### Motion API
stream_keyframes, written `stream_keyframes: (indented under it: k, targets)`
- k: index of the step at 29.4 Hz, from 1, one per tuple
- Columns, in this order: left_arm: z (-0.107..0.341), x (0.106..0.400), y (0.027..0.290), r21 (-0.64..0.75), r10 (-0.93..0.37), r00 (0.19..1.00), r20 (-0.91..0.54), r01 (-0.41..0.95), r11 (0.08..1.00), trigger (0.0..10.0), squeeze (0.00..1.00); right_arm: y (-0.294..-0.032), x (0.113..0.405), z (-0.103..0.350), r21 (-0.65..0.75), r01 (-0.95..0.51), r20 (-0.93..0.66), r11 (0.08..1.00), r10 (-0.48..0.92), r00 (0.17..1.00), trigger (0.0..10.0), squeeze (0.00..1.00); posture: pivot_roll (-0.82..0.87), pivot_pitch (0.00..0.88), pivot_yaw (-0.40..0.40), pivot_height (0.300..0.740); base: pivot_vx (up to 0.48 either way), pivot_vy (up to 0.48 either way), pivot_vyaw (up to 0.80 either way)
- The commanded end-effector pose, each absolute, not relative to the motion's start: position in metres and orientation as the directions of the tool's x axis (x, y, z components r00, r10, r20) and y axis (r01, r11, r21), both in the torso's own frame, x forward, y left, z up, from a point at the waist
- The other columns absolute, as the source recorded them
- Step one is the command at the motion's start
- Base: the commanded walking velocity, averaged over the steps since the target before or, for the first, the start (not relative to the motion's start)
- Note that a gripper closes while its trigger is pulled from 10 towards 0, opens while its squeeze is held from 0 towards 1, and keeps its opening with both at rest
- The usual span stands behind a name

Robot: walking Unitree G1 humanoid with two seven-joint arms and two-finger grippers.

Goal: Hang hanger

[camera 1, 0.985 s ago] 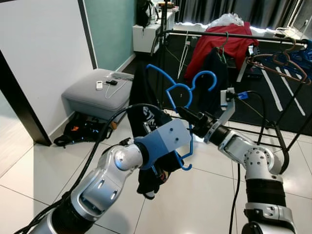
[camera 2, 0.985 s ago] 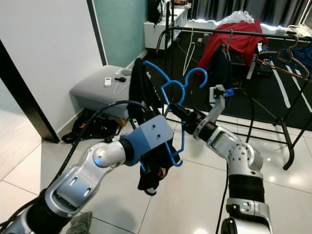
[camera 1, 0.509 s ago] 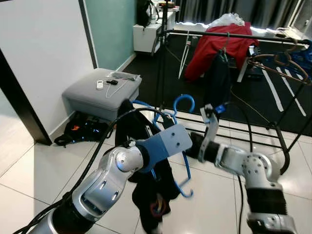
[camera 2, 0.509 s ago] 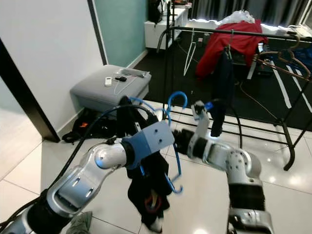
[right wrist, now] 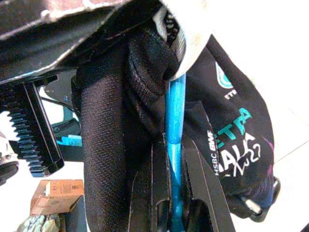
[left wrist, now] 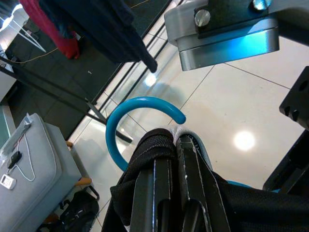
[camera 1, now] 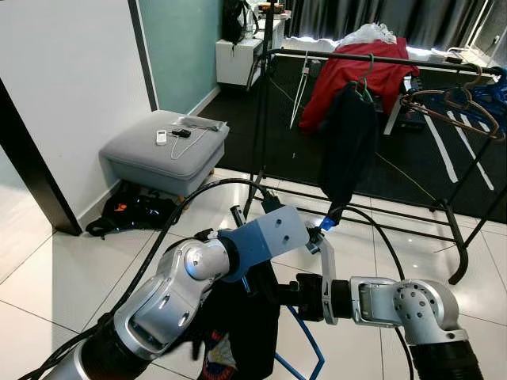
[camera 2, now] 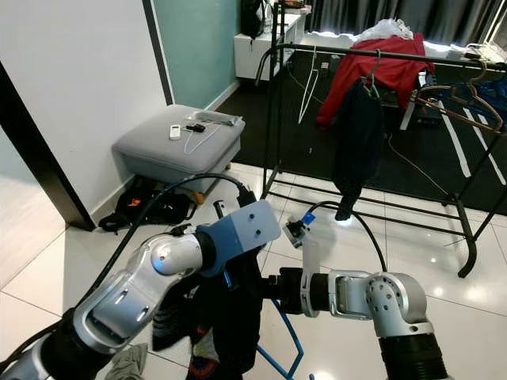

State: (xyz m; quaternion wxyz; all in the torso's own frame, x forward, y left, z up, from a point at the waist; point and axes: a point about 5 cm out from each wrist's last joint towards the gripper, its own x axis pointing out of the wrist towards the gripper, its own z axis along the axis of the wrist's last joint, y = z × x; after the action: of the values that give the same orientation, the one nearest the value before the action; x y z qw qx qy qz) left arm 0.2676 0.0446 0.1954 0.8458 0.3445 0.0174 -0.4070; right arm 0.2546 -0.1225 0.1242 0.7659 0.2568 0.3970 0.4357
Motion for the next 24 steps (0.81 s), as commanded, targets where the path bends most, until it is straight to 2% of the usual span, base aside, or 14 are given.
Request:
stream_keyframes:
  k: [1,2,3,4,5,7,9,10,11,12,14,15,17,24]
  targets:
    - [0.201,0.266,0.043,0.592,-0.689,0.668,-0.28,0.685,0.424,10.0,0.0,-0.113,0.249,0.129,0.757,-0.496,-0.344,0.426,0.905,0.251,10.0,0.0,0.02,0.0,-0.037,0.74,0.0,0.0,0.0]
    - [0.201,0.267,0.047,0.604,-0.68,0.676,-0.285,0.677,0.42,10.0,0.0,-0.111,0.241,0.126,0.776,-0.49,-0.345,0.398,0.917,0.199,10.0,0.0,0.02,0.0,-0.042,0.74,0.0,0.0,0.0]
    - [0.201,0.267,0.047,0.604,-0.68,0.676,-0.285,0.677,0.42,10.0,0.0,-0.111,0.241,0.126,0.776,-0.49,-0.345,0.398,0.917,0.199,10.0,0.0,0.02,0.0,-0.042,0.74,0.0,0.0,0.0]
    - [0.206,0.266,0.049,0.607,-0.689,0.673,-0.269,0.674,0.422,10.0,0.0,-0.103,0.249,0.124,0.804,-0.448,-0.298,0.392,0.916,0.267,10.0,0.0,0.03,0.0,-0.046,0.74,0.0,0.0,0.0]
    - [0.206,0.266,0.049,0.607,-0.689,0.673,-0.269,0.674,0.422,10.0,0.0,-0.103,0.249,0.124,0.804,-0.448,-0.298,0.392,0.916,0.267,10.0,0.0,0.03,0.0,-0.046,0.74,0.0,0.0,0.0]
    - [0.213,0.264,0.048,0.606,-0.708,0.663,-0.242,0.674,0.423,10.0,0.0,-0.092,0.267,0.12,0.846,-0.365,-0.234,0.388,0.887,0.398,10.0,0.0,0.04,0.0,-0.044,0.74,0.0,0.0,0.0]
    - [0.213,0.264,0.048,0.606,-0.708,0.663,-0.242,0.674,0.423,10.0,0.0,-0.092,0.267,0.12,0.846,-0.365,-0.234,0.388,0.887,0.398,10.0,0.0,0.04,0.0,-0.044,0.74,0.0,0.0,0.0]
    - [0.216,0.263,0.046,0.602,-0.72,0.655,-0.23,0.677,0.424,10.0,0.0,-0.091,0.278,0.116,0.854,-0.327,-0.223,0.404,0.853,0.471,10.0,0.0,0.04,0.0,-0.045,0.74,0.0,0.0,0.0]
    - [0.217,0.262,0.045,0.6,-0.725,0.651,-0.224,0.678,0.424,10.0,0.0,-0.096,0.292,0.116,0.858,-0.294,-0.202,0.422,0.802,0.562,10.0,0.0,0.04,0.0,-0.045,0.74,0.0,0.0,0.0]
    - [0.217,0.262,0.045,0.6,-0.725,0.651,-0.224,0.678,0.424,10.0,0.0,-0.096,0.292,0.116,0.858,-0.294,-0.202,0.422,0.802,0.562,10.0,0.0,0.04,0.0,-0.045,0.74,0.0,0.0,0.0]
    - [0.218,0.262,0.045,0.6,-0.727,0.651,-0.218,0.677,0.426,10.0,0.0,-0.106,0.309,0.121,0.856,-0.271,-0.157,0.439,0.721,0.675,10.0,0.0,0.05,0.0,-0.046,0.74,0.0,0.0,0.0]
    - [0.218,0.262,0.045,0.6,-0.727,0.651,-0.218,0.677,0.426,10.0,0.0,-0.106,0.309,0.121,0.856,-0.271,-0.157,0.439,0.721,0.675,10.0,0.0,0.05,0.0,-0.046,0.74,0.0,0.0,0.0]
    - [0.219,0.263,0.047,0.602,-0.721,0.659,-0.216,0.671,0.433,10.0,0.0,-0.121,0.322,0.13,0.846,-0.268,-0.109,0.46,0.643,0.758,10.0,0.0,0.05,0.0,-0.047,0.74,0.0,0.0,0.0]
    - [0.218,0.269,0.062,0.616,-0.676,0.702,-0.227,0.641,0.459,10.0,0.0,-0.152,0.332,0.14,0.833,-0.244,-0.075,0.498,0.537,0.84,10.0,0.0,0.04,0.0,-0.042,0.74,0.0,0.0,0.0]
